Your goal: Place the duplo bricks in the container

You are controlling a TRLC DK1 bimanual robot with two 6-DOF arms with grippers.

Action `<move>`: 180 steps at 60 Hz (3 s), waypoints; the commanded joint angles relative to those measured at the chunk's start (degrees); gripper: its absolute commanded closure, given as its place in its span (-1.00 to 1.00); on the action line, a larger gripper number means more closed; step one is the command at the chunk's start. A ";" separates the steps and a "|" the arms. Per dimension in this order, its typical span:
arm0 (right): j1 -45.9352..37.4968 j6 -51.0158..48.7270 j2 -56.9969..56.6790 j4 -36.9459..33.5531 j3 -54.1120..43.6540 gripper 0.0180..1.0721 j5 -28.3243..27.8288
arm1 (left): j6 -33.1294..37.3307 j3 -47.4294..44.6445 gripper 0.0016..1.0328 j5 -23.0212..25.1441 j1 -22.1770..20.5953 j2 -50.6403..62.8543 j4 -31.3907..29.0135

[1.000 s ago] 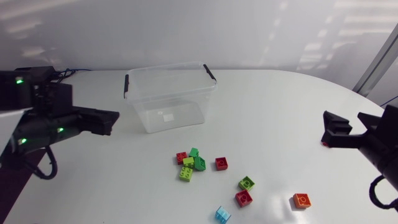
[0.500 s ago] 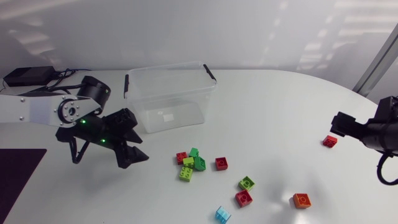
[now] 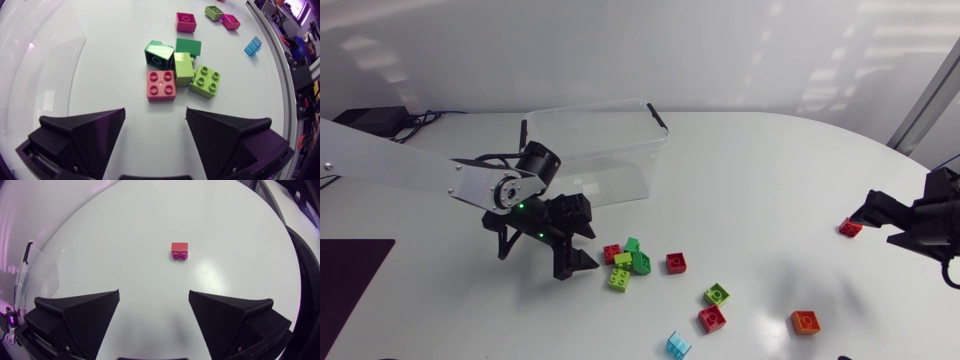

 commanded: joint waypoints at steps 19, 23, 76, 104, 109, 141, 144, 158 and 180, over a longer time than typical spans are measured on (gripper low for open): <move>1.94 -2.08 12.24 -0.37 7.73 -0.90 9.04 | 1.66 2.85 -0.63 2.85 -2.93 4.83 3.19; 2.82 -1.73 15.50 0.16 9.14 -0.90 10.54 | 1.66 3.03 -0.63 2.94 -3.11 5.36 3.19; 8.01 4.60 38.61 9.21 21.71 0.41 23.72 | 2.01 3.11 0.04 4.08 -4.69 7.99 7.59; 10.12 1.88 30.61 10.00 16.17 0.72 23.10 | 2.28 -0.75 0.20 3.99 -1.97 -0.62 5.92; 10.73 1.70 28.50 9.65 15.38 0.72 23.10 | 2.19 -1.19 0.21 3.99 -0.39 -4.05 4.78; 32.18 4.87 14.62 0.86 20.65 0.71 21.00 | -7.57 9.35 0.20 4.08 10.07 -19.16 4.43; 34.37 5.04 14.97 0.42 22.06 0.71 21.00 | -10.12 10.41 0.20 4.08 11.30 -16.88 7.50; 41.76 3.63 18.22 0.34 28.48 0.71 21.00 | -17.15 15.68 0.17 -1.72 12.27 -7.74 17.35; 48.96 2.14 24.02 -1.16 40.08 0.70 19.94 | -25.94 20.34 -0.90 -11.56 12.18 -0.36 25.96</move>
